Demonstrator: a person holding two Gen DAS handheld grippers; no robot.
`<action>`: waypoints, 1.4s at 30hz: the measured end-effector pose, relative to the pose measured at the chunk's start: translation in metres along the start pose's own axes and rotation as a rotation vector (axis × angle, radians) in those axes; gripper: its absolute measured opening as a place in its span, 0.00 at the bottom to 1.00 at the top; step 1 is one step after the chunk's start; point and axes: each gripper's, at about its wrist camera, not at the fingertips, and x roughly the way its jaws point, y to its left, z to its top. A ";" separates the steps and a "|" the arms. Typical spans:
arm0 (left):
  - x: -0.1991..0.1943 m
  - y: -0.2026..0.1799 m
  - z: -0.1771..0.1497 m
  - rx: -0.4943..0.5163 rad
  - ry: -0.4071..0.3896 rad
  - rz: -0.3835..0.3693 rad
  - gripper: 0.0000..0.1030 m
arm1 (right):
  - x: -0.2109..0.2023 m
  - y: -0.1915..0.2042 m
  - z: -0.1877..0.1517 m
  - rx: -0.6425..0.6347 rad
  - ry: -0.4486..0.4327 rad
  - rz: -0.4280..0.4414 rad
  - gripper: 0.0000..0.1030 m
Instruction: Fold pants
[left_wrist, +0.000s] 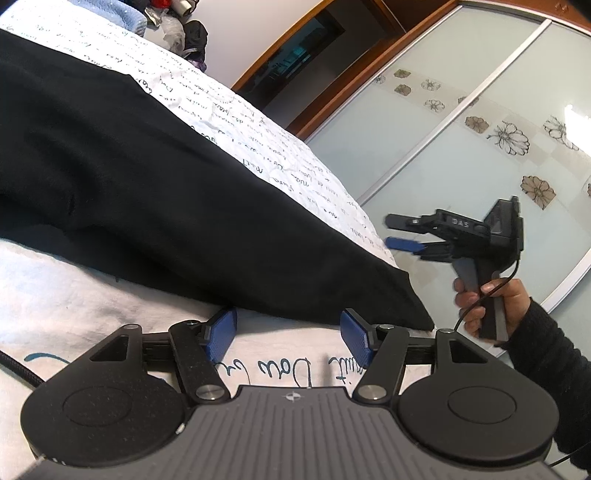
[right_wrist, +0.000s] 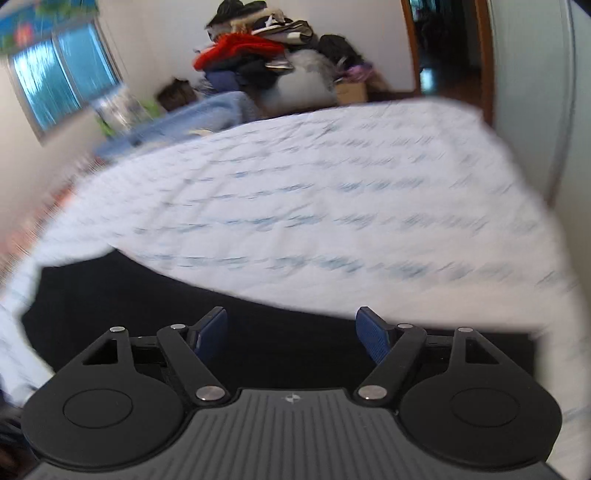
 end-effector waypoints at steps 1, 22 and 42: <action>0.000 -0.002 0.000 0.007 0.001 0.005 0.65 | 0.008 -0.001 -0.003 0.017 0.018 0.029 0.74; -0.027 -0.088 0.046 0.222 -0.121 0.112 0.81 | -0.115 -0.101 -0.162 0.857 -0.484 0.133 0.89; 0.150 -0.081 0.070 0.379 0.196 0.326 0.84 | -0.050 -0.140 -0.102 0.922 -0.354 0.177 0.88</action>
